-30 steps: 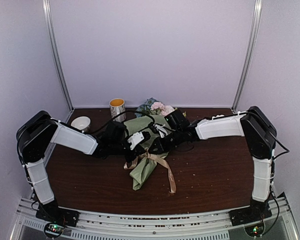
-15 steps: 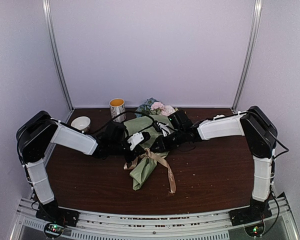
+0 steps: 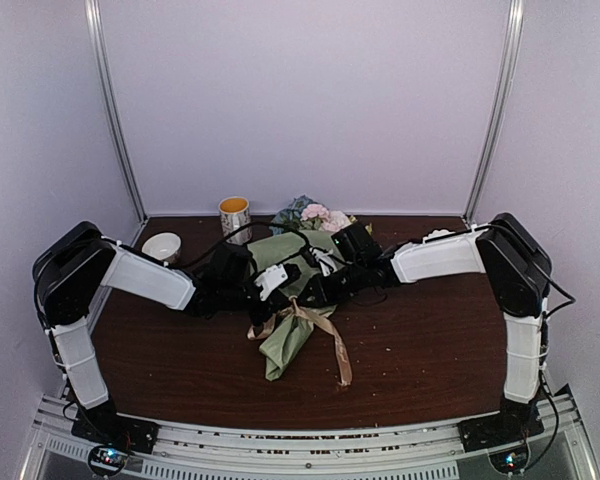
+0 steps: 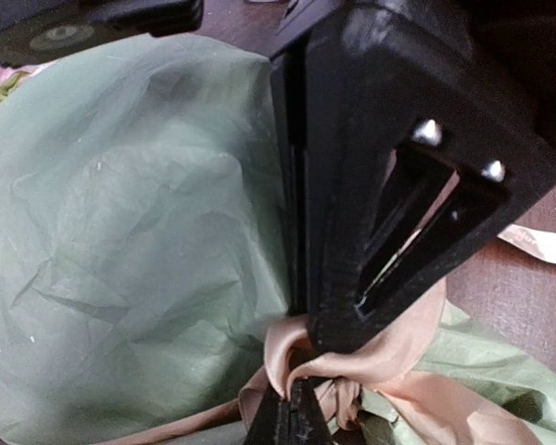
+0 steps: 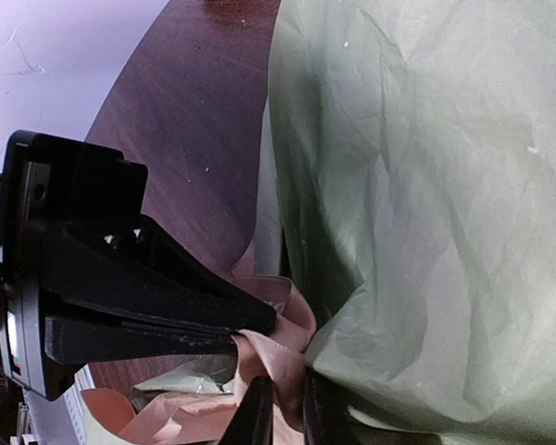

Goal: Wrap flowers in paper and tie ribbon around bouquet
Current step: Cross the half-tied ribbon over the folded bouquet.

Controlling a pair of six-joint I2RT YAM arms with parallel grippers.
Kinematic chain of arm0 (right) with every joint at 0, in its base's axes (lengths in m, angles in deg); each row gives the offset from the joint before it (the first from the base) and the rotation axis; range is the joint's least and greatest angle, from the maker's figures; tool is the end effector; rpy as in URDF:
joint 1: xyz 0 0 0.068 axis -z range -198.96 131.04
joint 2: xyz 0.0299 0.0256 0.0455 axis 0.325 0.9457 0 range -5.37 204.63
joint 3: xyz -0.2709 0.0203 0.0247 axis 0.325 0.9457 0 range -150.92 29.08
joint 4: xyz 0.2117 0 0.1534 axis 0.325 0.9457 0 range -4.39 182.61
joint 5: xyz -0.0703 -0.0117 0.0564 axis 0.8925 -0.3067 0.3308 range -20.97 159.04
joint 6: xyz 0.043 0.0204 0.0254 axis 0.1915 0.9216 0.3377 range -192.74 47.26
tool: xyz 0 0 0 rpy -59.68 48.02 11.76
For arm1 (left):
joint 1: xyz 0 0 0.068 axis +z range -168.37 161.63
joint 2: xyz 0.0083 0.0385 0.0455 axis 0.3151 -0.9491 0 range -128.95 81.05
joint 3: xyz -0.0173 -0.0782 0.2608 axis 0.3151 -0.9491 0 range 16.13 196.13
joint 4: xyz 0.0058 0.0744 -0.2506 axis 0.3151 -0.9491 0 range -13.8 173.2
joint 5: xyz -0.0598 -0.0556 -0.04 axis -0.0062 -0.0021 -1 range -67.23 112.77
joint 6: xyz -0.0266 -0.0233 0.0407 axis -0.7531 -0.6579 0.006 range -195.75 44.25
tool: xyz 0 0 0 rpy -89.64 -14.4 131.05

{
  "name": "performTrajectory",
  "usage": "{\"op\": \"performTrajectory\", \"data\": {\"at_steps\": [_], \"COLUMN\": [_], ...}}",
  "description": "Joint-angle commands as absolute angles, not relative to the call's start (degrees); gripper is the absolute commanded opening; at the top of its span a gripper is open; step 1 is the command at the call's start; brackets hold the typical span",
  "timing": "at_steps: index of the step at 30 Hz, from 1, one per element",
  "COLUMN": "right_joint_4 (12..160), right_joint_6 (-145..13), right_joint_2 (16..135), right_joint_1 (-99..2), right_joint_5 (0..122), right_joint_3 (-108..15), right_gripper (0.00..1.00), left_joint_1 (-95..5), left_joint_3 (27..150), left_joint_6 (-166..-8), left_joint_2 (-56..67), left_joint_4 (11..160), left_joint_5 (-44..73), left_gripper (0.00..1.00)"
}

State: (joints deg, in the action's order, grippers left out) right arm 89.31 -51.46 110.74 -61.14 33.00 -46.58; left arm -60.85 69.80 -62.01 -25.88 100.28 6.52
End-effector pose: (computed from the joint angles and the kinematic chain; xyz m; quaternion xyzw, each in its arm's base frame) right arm 0.3084 0.3077 0.1656 -0.2773 0.8395 0.4371 0.1653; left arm 0.2728 -0.2632 0.1418 0.4724 0.7485 -0.2334 0.4027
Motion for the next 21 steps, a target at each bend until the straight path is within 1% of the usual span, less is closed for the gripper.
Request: {"op": "performTrajectory", "data": {"at_steps": [1, 4, 5, 7, 9, 13, 17, 21], "right_joint_4": [90.12, 89.89, 89.80, 89.82, 90.06, 90.66, 91.04, 91.95], "right_joint_6": [-51.99, -52.00, -52.00, -52.07, -52.39, -53.87, -56.15, -57.50], "right_joint_2": [112.31, 112.03, 111.87, 111.22, 110.45, 108.57, 106.66, 105.86], "right_joint_1": [-61.86, -61.86, -61.84, -61.78, -61.79, -62.01, -62.68, -63.26], "right_joint_5": [32.60, 31.57, 31.59, 31.88, 32.50, 33.76, 34.50, 34.38], "right_joint_3": [-48.62, -48.41, -48.24, -47.82, -47.59, -47.08, -46.18, -45.87], "right_gripper": [0.11, 0.02, 0.00, 0.00, 0.00, 0.00, 0.00, 0.00], "left_joint_1": [-60.86, -60.82, -60.82, -60.58, -59.67, -58.54, -58.54, -58.53], "left_joint_3": [69.30, 69.30, 69.30, 69.47, 69.95, 70.63, 71.65, 73.05], "left_joint_6": [-61.69, -61.73, -61.83, -62.51, -63.92, -65.54, -65.73, -65.83], "left_joint_2": [-24.68, -24.53, -24.44, -24.37, -24.37, -24.39, -24.99, -26.27], "left_joint_4": [102.66, 102.83, 102.92, 102.80, 102.25, 102.10, 101.77, 100.44], "left_joint_5": [6.51, 6.34, 6.21, 5.54, 3.66, 1.60, 0.93, 0.28], "left_gripper": [0.00, 0.00, 0.00, 0.01, 0.06, 0.26, 0.33, 0.37]}}
